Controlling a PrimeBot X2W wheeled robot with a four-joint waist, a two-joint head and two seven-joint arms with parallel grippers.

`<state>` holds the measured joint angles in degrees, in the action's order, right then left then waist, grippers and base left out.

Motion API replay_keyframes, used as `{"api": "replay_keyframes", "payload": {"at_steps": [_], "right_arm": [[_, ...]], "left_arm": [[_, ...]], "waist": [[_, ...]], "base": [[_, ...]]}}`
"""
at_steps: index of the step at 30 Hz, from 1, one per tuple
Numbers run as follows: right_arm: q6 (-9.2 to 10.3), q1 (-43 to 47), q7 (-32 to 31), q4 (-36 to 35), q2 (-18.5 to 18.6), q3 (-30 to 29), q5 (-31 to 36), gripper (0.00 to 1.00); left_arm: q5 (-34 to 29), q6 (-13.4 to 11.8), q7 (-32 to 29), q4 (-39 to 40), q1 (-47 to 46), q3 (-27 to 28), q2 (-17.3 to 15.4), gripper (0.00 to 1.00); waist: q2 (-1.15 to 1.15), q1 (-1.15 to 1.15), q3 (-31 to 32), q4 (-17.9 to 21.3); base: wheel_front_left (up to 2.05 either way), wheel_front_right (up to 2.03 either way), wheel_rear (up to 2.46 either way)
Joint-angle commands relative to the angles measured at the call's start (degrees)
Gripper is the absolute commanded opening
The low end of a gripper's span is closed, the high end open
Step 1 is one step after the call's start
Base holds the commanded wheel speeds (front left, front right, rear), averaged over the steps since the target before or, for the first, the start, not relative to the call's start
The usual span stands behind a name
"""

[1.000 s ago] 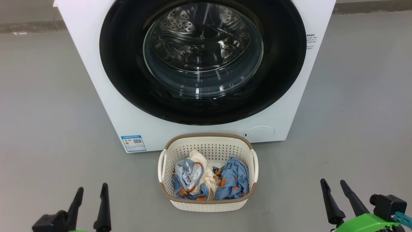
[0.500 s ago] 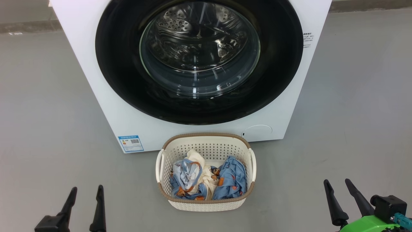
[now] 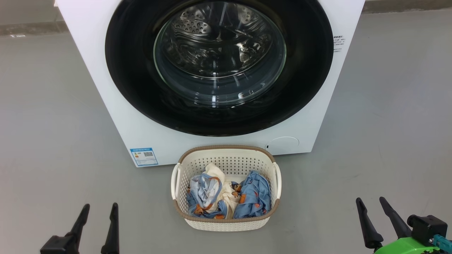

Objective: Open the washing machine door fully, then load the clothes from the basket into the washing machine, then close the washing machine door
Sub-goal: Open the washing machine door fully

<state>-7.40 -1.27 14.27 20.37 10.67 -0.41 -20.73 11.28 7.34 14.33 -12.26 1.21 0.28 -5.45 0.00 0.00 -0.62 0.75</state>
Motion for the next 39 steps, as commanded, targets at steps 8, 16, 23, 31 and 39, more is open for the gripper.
{"api": "replay_keyframes", "payload": {"at_steps": [8, 16, 23, 31, 39], "right_arm": [[-0.09, -0.76, 0.73, -1.32, 0.49, 1.43, 0.62, 1.0], [-0.09, -0.93, 0.73, -1.27, 0.21, 1.5, 0.58, 1.0], [-0.09, -1.08, 0.73, -1.3, 0.04, 1.65, 0.5, 1.0], [-0.09, -1.29, 0.73, -1.36, 0.0, 1.57, 0.47, 1.0], [-0.09, -1.08, 0.73, -1.4, -0.05, 1.46, 0.36, 1.0]], "left_arm": [[-0.51, 0.14, 0.67, 1.45, -1.08, 1.65, -1.05, 1.0], [-0.26, 0.14, 0.67, 1.51, -1.45, 1.52, -1.07, 1.0], [-0.22, 0.14, 0.67, 1.73, -1.58, 1.16, -1.05, 1.0], [2.19, 0.14, 0.67, 1.66, -1.96, 1.33, -0.64, 1.0], [2.24, 0.14, 0.67, 1.98, -1.75, 0.8, -0.81, 1.0]], "waist": [[0.0, 0.0, -0.18, 0.23], [0.0, 0.0, -0.36, 0.45], [0.0, 0.0, -0.53, 0.53], [0.0, 0.0, -0.75, 0.51], [0.0, 0.0, -0.67, 0.59]], "base": [[0.76, 0.6, -1.36], [1.34, 1.04, -2.37], [1.42, 1.04, -2.46], [1.46, 0.79, -2.25], [0.6, 0.51, -1.11]]}}
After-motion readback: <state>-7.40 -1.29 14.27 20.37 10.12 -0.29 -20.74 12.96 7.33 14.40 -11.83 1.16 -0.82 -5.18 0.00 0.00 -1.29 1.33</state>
